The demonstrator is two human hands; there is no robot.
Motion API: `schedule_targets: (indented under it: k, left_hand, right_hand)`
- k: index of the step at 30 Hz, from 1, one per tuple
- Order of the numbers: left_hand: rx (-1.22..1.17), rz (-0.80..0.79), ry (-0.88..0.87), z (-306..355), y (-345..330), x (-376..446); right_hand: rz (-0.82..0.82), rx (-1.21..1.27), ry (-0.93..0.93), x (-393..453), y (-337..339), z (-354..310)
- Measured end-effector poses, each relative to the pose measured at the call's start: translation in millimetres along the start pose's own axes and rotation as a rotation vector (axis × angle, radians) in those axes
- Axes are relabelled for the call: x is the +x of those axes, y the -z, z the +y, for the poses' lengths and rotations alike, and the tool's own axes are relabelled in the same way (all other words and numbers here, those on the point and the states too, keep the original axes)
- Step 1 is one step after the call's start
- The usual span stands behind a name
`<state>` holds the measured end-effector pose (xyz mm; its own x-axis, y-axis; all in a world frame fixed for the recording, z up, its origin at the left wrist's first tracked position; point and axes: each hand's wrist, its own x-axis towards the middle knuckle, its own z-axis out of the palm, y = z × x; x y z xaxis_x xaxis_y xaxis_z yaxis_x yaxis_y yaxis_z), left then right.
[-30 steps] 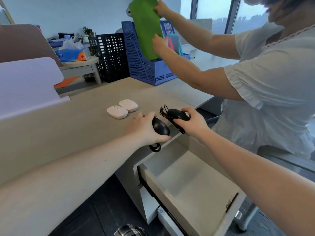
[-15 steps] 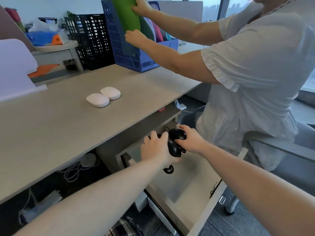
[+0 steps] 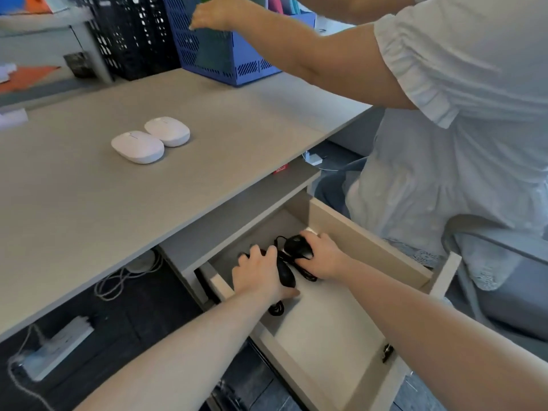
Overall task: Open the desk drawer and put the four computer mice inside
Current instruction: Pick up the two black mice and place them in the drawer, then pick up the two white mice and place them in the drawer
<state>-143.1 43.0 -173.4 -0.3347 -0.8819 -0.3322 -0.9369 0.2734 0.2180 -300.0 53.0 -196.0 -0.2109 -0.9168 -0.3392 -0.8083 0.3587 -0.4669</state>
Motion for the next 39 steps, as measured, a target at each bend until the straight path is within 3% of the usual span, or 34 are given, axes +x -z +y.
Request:
schedule_targets:
  k: [7,13,23,29,33,39]
  left_hand:
    - [-0.037,-0.102,0.012,4,-14,10]
    - [0.067,-0.146,0.023,2,-7,8]
    - [0.081,0.094,-0.155,17,52,-28]
    - [-0.094,0.55,-0.256,9,151,-68]
    - [-0.136,0.679,-0.119,-44,199,-52]
    - [-0.191,0.585,0.151,-125,221,-8]
  right_hand:
    - [0.049,-0.04,0.042,9,-13,0]
    - [0.064,-0.057,0.057,5,-5,-3]
    - [0.083,-0.263,0.145,-42,53,-49]
    - [0.54,-0.027,0.268,-70,101,-113]
    - [0.526,0.135,0.35,-60,116,-163]
    - [0.339,0.096,0.347,4,112,-228]
